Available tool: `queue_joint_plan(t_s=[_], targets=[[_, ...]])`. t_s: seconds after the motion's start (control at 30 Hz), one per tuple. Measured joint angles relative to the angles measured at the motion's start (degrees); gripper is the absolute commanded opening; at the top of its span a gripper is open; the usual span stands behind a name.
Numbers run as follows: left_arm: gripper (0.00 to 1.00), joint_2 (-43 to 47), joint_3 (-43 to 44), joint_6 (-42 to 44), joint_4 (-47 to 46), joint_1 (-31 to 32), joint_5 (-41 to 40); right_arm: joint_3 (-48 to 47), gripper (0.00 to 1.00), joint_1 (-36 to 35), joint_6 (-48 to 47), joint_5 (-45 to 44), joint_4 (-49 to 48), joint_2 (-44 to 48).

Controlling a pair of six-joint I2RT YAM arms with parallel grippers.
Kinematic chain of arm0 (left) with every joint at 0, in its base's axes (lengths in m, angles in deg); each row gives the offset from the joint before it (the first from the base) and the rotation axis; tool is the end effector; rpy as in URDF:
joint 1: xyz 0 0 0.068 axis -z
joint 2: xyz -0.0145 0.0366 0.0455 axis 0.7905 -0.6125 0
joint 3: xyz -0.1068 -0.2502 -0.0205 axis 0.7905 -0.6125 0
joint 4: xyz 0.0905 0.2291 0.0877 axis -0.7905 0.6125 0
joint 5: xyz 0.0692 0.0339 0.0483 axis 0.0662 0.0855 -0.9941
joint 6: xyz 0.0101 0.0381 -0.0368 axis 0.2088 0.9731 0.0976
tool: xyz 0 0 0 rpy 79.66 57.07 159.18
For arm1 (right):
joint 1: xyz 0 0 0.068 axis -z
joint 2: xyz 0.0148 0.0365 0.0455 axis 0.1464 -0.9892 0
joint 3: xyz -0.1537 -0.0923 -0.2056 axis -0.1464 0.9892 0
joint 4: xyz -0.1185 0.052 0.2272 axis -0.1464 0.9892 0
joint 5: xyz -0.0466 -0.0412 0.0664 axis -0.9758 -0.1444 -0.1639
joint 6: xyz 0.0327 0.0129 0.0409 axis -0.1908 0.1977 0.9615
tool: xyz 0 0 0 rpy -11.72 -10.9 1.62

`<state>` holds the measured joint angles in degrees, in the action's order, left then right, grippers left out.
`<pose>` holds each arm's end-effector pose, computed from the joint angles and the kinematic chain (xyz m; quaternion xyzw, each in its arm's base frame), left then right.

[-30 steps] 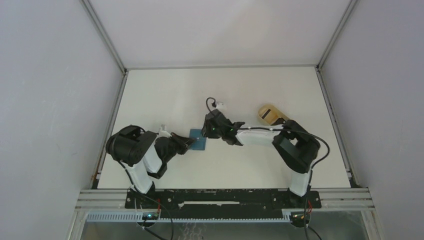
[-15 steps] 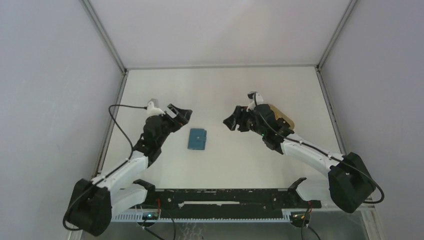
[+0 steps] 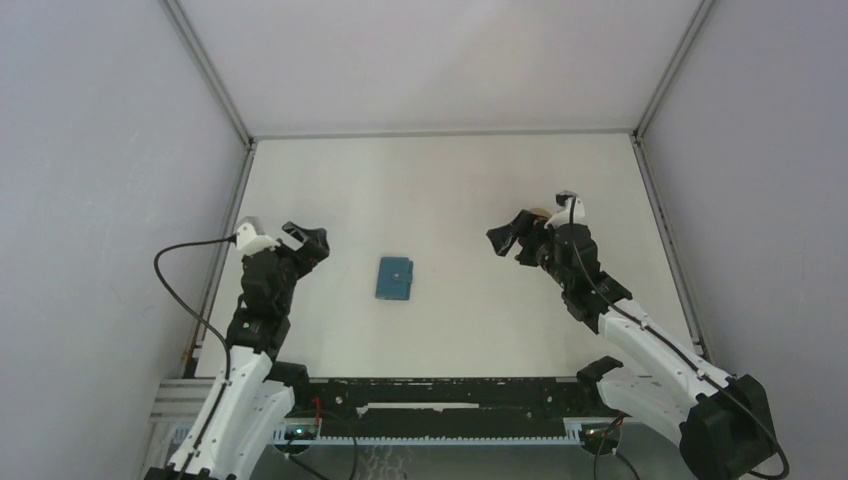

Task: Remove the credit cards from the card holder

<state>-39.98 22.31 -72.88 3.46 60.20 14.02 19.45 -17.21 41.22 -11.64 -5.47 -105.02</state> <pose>0.1618 -0.0156 0.2507 -0.2614 0.7469 -0.1620 0.5896 0.1953 0.0946 0.2518 0.0558 0.8150 0.2962 0.4949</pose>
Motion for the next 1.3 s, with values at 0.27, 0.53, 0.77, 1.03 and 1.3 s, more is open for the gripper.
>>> queue_joint_plan(t_s=[0.27,0.53,0.77,1.03,1.3], targets=[[1.0,1.99,0.0,2.05,2.62,-0.02,-2.36,0.0,1.0,-3.58,1.14,-8.76,0.02,-1.62],[1.0,2.01,0.0,2.73,3.96,-0.02,-3.41,0.0,1.0,-4.48,1.03,-11.72,-0.72,-2.1],[1.0,1.75,0.0,3.08,4.0,-0.02,-3.39,0.0,1.0,-4.52,0.63,-11.54,-1.6,-3.28],[1.0,1.75,0.0,3.21,4.02,-0.02,-3.37,0.0,1.0,-4.52,0.31,-11.32,-1.6,-3.58],[1.0,1.95,0.0,3.19,4.04,-0.02,-3.32,0.0,1.0,-4.39,0.22,-10.16,-1.62,-3.58]])
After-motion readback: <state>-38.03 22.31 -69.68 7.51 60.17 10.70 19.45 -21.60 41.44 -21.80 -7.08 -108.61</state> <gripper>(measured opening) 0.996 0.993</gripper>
